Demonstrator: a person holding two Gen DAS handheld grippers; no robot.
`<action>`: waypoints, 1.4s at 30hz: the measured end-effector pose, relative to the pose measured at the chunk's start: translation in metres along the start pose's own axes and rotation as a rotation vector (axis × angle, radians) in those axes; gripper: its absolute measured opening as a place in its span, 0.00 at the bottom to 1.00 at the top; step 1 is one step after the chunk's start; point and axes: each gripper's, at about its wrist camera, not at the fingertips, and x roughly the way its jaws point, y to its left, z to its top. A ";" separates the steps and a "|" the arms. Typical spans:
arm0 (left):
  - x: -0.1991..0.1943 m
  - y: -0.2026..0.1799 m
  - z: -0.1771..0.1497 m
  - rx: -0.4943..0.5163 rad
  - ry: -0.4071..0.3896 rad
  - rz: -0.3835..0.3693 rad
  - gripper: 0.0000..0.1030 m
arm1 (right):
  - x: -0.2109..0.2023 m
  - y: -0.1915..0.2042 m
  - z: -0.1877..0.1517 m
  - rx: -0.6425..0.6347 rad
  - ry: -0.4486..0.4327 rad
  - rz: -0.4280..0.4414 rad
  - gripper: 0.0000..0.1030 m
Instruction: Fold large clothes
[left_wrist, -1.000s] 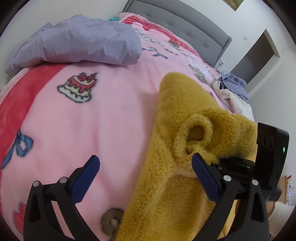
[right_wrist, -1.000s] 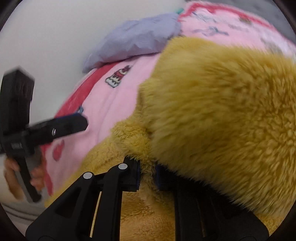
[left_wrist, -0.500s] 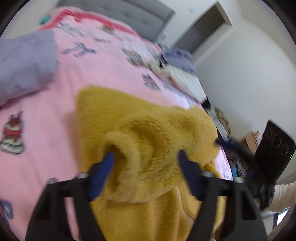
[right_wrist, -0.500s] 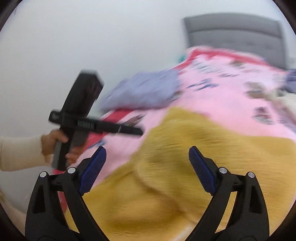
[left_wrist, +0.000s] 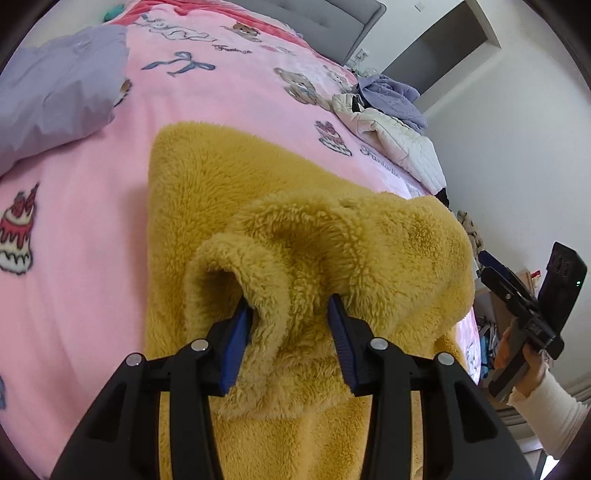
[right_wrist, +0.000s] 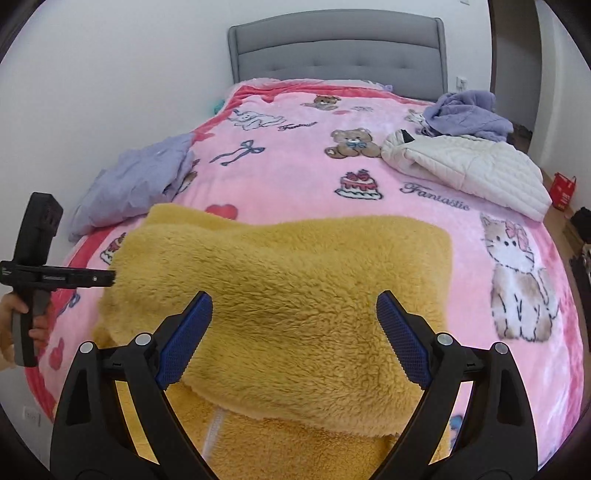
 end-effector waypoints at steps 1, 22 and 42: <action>0.001 0.001 0.000 -0.005 0.000 -0.004 0.41 | 0.004 0.001 0.001 -0.007 0.004 -0.004 0.84; 0.017 0.011 0.021 -0.143 -0.205 0.299 0.08 | 0.041 -0.001 0.047 -0.008 0.010 -0.003 0.45; 0.039 0.005 0.014 -0.001 -0.123 0.410 0.09 | 0.131 -0.005 0.026 -0.046 0.293 -0.053 0.45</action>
